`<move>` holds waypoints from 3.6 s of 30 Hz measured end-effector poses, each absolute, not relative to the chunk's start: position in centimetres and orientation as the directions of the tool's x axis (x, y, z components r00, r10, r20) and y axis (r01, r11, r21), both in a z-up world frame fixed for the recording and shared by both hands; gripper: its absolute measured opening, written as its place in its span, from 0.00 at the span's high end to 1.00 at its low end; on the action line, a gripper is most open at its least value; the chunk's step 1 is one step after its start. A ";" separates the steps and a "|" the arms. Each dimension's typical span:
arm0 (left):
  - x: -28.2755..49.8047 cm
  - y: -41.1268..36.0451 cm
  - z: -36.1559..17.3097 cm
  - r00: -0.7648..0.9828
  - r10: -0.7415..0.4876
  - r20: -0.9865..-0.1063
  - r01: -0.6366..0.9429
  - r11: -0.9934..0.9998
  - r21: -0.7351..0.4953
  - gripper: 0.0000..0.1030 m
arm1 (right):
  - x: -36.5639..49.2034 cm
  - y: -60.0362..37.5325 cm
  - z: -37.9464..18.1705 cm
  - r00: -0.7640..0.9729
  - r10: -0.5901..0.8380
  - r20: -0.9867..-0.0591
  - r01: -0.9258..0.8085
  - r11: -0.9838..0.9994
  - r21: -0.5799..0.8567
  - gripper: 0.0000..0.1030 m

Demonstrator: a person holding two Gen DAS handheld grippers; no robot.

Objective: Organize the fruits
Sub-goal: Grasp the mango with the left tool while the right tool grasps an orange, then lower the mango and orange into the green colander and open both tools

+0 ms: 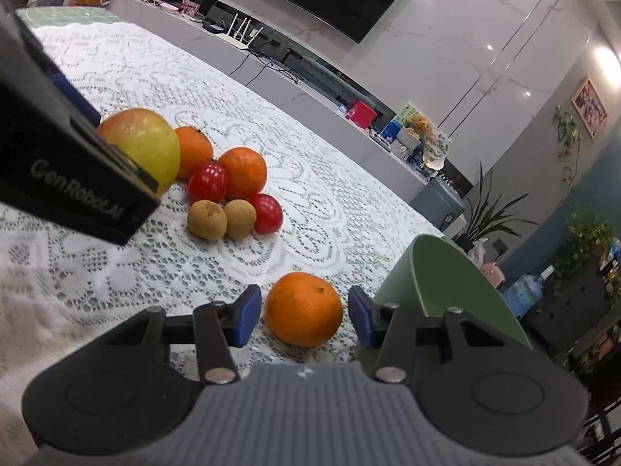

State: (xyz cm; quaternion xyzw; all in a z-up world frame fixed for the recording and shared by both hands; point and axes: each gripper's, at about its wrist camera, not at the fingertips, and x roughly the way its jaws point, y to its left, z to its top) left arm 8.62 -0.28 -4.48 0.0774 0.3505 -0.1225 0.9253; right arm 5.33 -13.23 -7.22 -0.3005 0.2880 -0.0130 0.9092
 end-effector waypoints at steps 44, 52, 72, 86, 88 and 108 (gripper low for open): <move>9.7 2.3 -4.0 0.692 -0.252 -0.676 0.197 0.967 -0.159 0.28 | 3.1 -12.8 -5.6 0.860 -0.099 -0.501 -0.234 0.795 -0.559 0.62; 7.9 1.5 -1.7 0.690 -0.315 -0.652 0.262 0.948 -0.180 0.28 | 1.0 -14.8 -1.6 0.871 -0.020 -0.492 -0.224 0.874 -0.432 0.62; 7.6 -8.4 5.0 0.584 -0.498 -0.641 0.551 0.823 -0.137 0.28 | 1.9 -27.2 5.3 0.823 -0.095 -0.559 -0.030 0.977 -0.211 0.62; 11.4 -17.6 3.7 0.457 -0.454 -0.765 0.704 0.711 -0.001 0.28 | 5.5 -33.1 3.4 0.727 -0.079 -0.682 -0.039 0.987 -0.156 0.62; 12.0 -18.5 3.4 0.446 -0.438 -0.781 0.713 0.701 0.014 0.28 | 6.1 -33.6 3.0 0.716 -0.068 -0.694 -0.048 0.988 -0.146 0.62; 16.4 -23.3 -0.2 0.370 -0.289 -0.883 0.784 0.607 0.130 0.28 | 10.5 -35.1 -0.4 0.614 -0.026 -0.789 -0.127 0.983 -0.131 0.62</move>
